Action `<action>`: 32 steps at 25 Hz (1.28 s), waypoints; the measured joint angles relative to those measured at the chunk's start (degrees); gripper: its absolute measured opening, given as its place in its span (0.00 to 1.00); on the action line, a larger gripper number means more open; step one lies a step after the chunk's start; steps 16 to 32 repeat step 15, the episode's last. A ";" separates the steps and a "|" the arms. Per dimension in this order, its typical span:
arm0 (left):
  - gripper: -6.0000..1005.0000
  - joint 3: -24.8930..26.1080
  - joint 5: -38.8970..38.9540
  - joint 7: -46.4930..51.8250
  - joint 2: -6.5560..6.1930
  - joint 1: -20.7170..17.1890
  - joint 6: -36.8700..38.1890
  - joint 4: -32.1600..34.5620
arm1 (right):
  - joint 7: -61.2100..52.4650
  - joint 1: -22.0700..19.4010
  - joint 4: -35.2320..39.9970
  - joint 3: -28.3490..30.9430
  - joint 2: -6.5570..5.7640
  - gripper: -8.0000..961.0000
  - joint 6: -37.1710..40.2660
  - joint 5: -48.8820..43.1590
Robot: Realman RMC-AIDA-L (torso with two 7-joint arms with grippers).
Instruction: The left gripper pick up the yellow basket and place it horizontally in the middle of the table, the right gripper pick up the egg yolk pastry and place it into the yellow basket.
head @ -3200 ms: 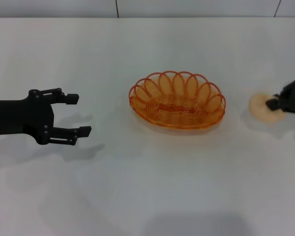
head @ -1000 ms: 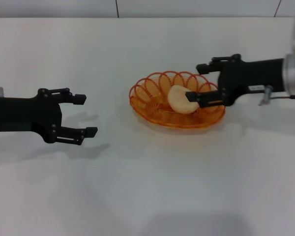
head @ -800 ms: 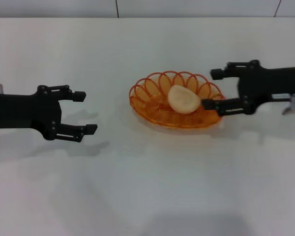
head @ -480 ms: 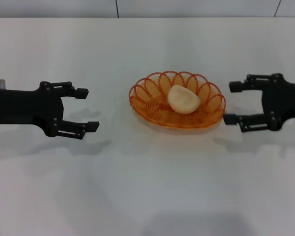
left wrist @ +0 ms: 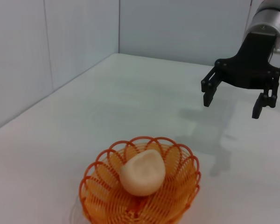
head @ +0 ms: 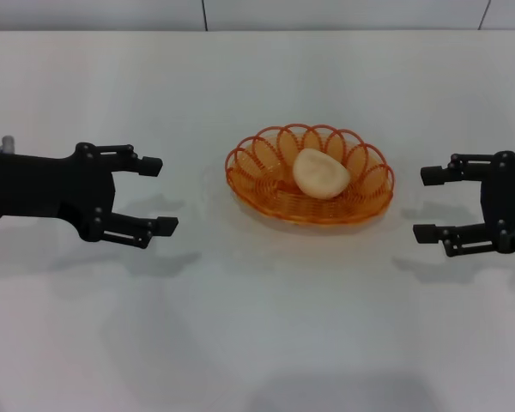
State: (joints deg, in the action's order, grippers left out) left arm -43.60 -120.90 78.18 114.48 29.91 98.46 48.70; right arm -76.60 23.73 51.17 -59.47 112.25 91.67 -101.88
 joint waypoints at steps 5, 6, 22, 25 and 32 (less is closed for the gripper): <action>0.89 0.00 -1.24 0.46 -0.31 0.35 2.16 0.00 | -0.17 0.17 -0.02 0.04 -0.09 0.82 0.33 -0.45; 0.89 0.00 -1.50 0.57 -0.34 0.48 2.66 0.00 | -0.20 0.22 -0.02 0.04 -0.10 0.82 0.41 -0.45; 0.89 0.12 -2.06 0.74 -0.32 0.67 2.77 0.05 | -0.24 0.37 -0.11 0.06 -0.10 0.82 0.67 -0.55; 0.89 0.12 -2.06 0.74 -0.32 0.67 2.77 0.05 | -0.24 0.37 -0.11 0.06 -0.10 0.82 0.67 -0.55; 0.89 0.12 -2.06 0.74 -0.32 0.67 2.77 0.05 | -0.24 0.37 -0.11 0.06 -0.10 0.82 0.67 -0.55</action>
